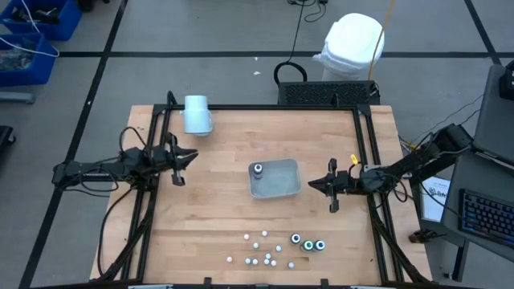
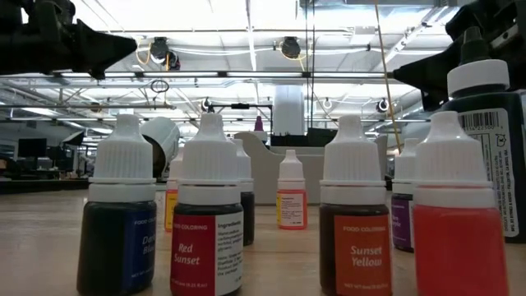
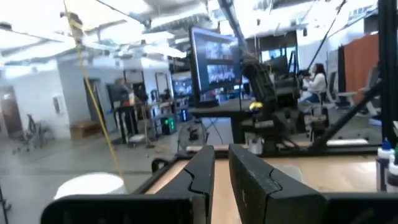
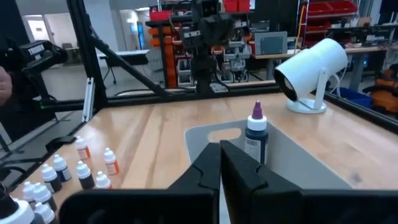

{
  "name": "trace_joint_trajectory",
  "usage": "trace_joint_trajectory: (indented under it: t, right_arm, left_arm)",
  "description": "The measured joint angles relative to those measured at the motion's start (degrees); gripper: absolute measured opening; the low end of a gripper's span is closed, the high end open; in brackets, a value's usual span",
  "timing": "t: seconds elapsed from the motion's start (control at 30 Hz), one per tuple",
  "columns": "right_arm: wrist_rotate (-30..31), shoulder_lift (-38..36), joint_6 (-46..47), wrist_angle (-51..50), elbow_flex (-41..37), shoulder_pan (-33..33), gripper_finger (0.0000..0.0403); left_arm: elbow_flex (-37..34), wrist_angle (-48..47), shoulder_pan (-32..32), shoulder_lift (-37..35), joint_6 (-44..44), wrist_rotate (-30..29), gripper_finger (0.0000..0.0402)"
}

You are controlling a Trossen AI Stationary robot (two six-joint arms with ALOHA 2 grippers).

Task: Pick & Place food coloring
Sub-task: Put the large blue food coloring bottle into the gray bin

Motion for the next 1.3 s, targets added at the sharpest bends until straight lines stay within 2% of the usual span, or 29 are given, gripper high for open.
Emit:
trace_joint_trajectory:
  t: [0.13, 0.33, 0.43, 0.53, 0.7, 0.8, 1.03, 1.3]
  right_arm:
    - [1.1, 0.0, -1.2, 0.3, 0.0, -0.1, 0.0002]
    - [10.9, 0.0, -4.3, 1.1, -0.1, -0.1, 0.0005]
    - [13.6, 0.0, -5.1, 0.0, -0.1, -0.2, 0.0011]
    - [15.0, 0.0, -3.5, -0.2, -0.1, -0.2, 0.0018]
    - [14.6, 0.0, -0.5, -0.7, -0.1, -0.1, 0.0022]
    - [11.3, 0.1, 1.1, -2.6, -0.1, 0.0, 0.0022]
    - [10.4, 2.7, -0.3, -6.8, -0.1, 0.0, 0.0013]
    - [10.4, 4.2, 0.5, -6.3, -0.1, 0.0, 0.0002]
  left_arm:
    - [0.0, 1.6, 0.0, 0.0, -0.5, -0.3, 0.0056]
    - [0.0, 1.4, 0.0, 0.0, 0.9, -0.4, 0.0056]
    - [0.0, 2.2, 0.0, 0.0, 2.3, -1.1, 0.0056]
    - [0.0, 3.2, 0.0, 0.0, 0.2, -3.4, 0.0056]
    - [0.0, 2.5, 0.0, 0.0, -1.1, -2.0, 0.0056]
    - [0.0, 3.2, 0.0, 0.0, -0.9, -0.6, 0.0056]
    - [0.0, 3.9, 0.0, 0.0, -0.5, -0.5, 0.0056]
    - [0.0, 4.1, 0.0, 0.0, 4.7, -5.3, 0.0056]
